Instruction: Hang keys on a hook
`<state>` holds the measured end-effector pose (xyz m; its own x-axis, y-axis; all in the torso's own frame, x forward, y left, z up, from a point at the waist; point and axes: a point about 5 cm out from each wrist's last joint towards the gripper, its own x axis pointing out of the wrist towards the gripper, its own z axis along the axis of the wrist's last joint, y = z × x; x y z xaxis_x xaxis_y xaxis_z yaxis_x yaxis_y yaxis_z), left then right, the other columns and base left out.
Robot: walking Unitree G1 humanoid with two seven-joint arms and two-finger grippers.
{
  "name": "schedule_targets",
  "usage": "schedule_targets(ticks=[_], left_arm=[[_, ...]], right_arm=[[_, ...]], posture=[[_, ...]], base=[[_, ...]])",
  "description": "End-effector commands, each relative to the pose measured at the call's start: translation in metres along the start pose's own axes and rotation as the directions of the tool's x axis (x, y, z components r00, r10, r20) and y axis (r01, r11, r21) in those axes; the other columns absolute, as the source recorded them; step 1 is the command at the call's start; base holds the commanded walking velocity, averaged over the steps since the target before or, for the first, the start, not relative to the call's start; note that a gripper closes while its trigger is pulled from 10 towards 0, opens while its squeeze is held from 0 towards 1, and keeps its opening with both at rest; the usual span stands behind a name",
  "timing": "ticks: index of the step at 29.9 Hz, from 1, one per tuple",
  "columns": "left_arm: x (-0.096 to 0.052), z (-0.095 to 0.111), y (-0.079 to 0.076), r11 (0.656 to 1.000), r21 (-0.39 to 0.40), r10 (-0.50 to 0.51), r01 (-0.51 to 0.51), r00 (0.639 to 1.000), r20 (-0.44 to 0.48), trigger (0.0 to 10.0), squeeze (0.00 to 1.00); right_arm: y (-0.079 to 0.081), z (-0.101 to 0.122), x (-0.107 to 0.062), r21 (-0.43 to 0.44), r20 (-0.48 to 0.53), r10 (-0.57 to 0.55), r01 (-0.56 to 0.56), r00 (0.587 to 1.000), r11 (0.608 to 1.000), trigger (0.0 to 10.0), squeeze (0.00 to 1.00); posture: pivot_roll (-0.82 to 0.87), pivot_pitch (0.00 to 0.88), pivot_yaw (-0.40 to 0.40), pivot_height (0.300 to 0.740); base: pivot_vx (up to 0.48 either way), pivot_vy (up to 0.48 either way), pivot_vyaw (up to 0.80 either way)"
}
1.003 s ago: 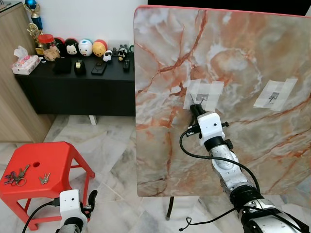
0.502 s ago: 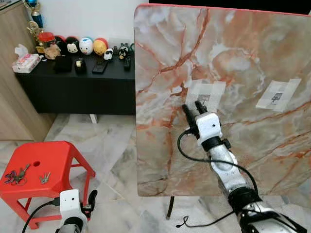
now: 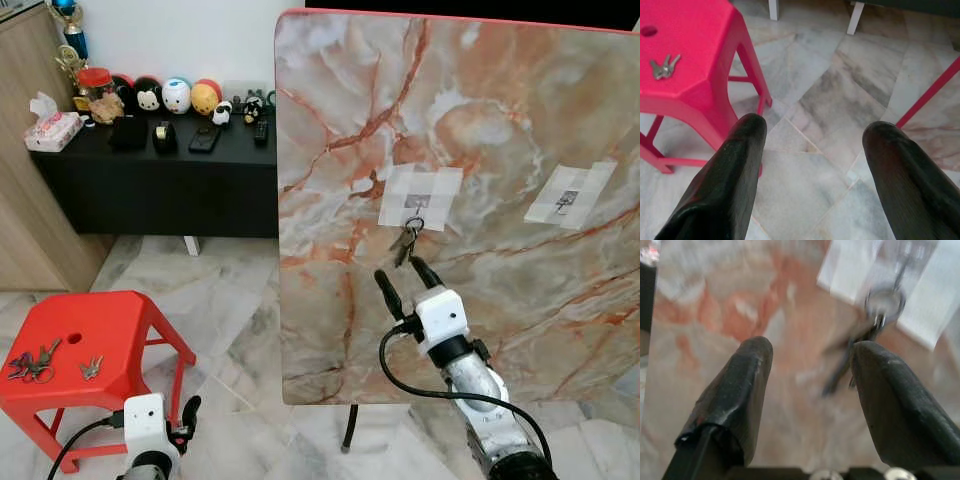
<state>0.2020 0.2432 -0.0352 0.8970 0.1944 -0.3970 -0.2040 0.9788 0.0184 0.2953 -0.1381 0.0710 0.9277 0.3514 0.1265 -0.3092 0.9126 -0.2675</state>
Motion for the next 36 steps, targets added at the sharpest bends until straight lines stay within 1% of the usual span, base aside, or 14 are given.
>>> schedule_targets(ticks=[1,8,9,11,15,19,20,22,23,25,26,28,32,36], left_arm=[[0.000,-0.001,0.000,1.000,0.021,-0.004,0.004,1.000,-0.011,10.0,0.00],[0.001,0.001,0.002,1.000,0.025,0.000,0.000,1.000,-0.007,10.0,0.00],[0.001,0.000,0.001,1.000,0.027,-0.004,0.004,1.000,-0.011,10.0,0.00],[0.001,-0.002,0.000,1.000,0.028,-0.006,0.006,1.000,-0.021,10.0,0.00],[-0.001,-0.011,0.002,0.999,0.040,-0.004,0.007,0.997,-0.082,10.0,0.00],[-0.005,-0.021,0.004,0.999,0.050,-0.003,0.011,0.988,-0.154,10.0,0.00],[-0.006,-0.027,0.006,0.998,0.060,0.011,0.001,0.980,-0.197,10.0,0.00],[-0.007,-0.030,0.006,0.999,0.053,0.007,0.005,0.974,-0.226,10.0,0.00],[-0.008,-0.034,0.004,0.998,0.055,-0.006,0.021,0.965,-0.262,10.0,0.00],[-0.012,-0.042,0.004,0.997,0.064,-0.012,0.034,0.946,-0.324,10.0,0.00],[-0.012,-0.042,0.004,0.997,0.064,-0.012,0.034,0.946,-0.324,10.0,0.00],[-0.021,-0.056,0.008,0.998,0.058,0.005,0.020,0.913,-0.409,10.0,0.00],[-0.027,-0.063,0.009,0.999,0.049,0.013,0.010,0.892,-0.452,10.0,0.00],[-0.029,-0.069,0.006,1.000,0.024,0.003,0.010,0.872,-0.490,10.0,0.00]], right_arm=[[-0.003,-0.008,-0.004,0.048,-0.053,-0.021,0.024,0.998,0.999,10.0,0.00],[0.006,-0.031,-0.018,0.069,-0.215,-0.019,0.035,0.976,0.997,10.0,0.00],[0.009,-0.043,-0.025,0.062,-0.284,-0.017,0.036,0.959,0.997,10.0,0.00],[0.009,-0.052,-0.031,0.082,-0.338,-0.033,0.064,0.941,0.995,10.0,0.00],[0.009,-0.083,-0.056,0.083,-0.559,-0.073,0.143,0.826,0.986,10.0,0.00],[0.017,-0.105,-0.081,0.165,-0.702,-0.051,0.232,0.711,0.959,10.0,0.00],[0.021,-0.113,-0.094,0.179,-0.756,-0.038,0.263,0.654,0.948,10.0,0.00],[0.024,-0.120,-0.108,0.173,-0.803,-0.034,0.288,0.594,0.942,10.0,0.00],[0.027,-0.127,-0.124,0.184,-0.852,-0.030,0.354,0.522,0.917,10.0,0.00],[0.033,-0.133,-0.139,0.196,-0.892,-0.010,0.408,0.452,0.892,10.0,0.00],[0.033,-0.133,-0.139,0.196,-0.892,-0.010,0.408,0.452,0.892,10.0,0.00],[0.041,-0.138,-0.158,0.169,-0.927,-0.006,0.430,0.375,0.887,10.0,0.00],[0.045,-0.140,-0.165,0.171,-0.939,-0.005,0.477,0.345,0.862,10.0,0.00],[0.055,-0.140,-0.167,0.228,-0.932,0.060,0.449,0.358,0.864,10.0,0.00]], posture=[[0.03,0.000,-0.086,0.740],[0.04,0.000,-0.088,0.740],[0.04,0.000,-0.088,0.740],[0.04,0.000,-0.087,0.740],[0.04,0.000,-0.081,0.740],[0.03,0.000,-0.073,0.740],[0.03,0.000,-0.069,0.740],[0.03,0.000,-0.066,0.740],[0.03,0.000,-0.065,0.740],[0.02,0.000,-0.057,0.740],[0.02,0.000,-0.057,0.740],[0.02,0.000,-0.052,0.740],[0.02,0.000,-0.050,0.740],[0.01,0.000,-0.047,0.740]], base=[[0.000,0.000,0.00],[0.000,0.000,0.00],[0.000,0.000,0.00],[0.000,0.000,0.00],[0.000,0.000,0.00],[0.000,0.000,0.00],[0.000,0.000,0.00],[0.000,0.000,0.00],[0.000,0.000,0.00],[0.000,0.000,0.00],[0.000,0.000,0.00],[0.000,0.000,0.00],[0.000,0.000,0.00],[0.000,0.000,0.00]])
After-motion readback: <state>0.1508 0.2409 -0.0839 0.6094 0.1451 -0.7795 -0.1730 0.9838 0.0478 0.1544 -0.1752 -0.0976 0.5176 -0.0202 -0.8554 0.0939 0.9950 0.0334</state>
